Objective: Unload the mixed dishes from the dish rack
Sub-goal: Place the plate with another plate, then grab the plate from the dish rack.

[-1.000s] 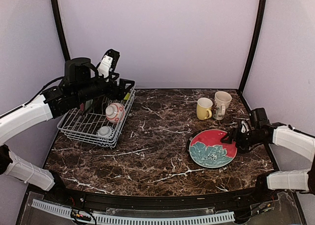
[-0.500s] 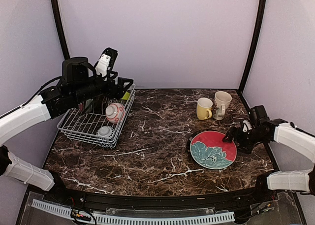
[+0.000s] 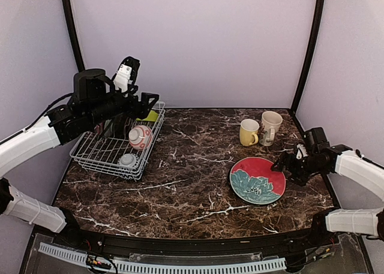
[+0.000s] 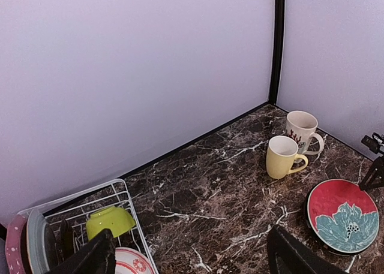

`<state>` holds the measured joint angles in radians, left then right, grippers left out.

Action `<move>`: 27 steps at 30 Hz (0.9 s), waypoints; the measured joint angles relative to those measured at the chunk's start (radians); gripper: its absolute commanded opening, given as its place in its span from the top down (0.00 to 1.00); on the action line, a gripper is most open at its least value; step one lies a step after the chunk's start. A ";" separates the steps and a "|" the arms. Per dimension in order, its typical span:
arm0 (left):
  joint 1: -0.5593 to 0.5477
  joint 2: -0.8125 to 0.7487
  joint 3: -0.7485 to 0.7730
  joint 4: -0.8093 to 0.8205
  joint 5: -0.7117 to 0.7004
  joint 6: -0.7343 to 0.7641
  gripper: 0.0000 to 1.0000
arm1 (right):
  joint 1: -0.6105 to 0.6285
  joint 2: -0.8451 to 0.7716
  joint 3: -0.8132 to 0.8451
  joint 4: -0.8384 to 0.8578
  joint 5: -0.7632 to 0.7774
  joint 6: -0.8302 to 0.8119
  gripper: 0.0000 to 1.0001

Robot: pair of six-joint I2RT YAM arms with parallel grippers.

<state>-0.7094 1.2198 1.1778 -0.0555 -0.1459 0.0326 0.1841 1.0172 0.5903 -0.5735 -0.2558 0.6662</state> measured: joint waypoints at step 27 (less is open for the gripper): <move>0.578 0.213 0.108 -0.116 0.196 -0.155 0.32 | 0.014 -0.115 0.137 0.046 0.039 -0.133 0.01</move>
<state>-0.1314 1.4326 1.2861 -0.1719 0.0505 -0.1223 0.1978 0.9024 0.7277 -0.5274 -0.2165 0.5331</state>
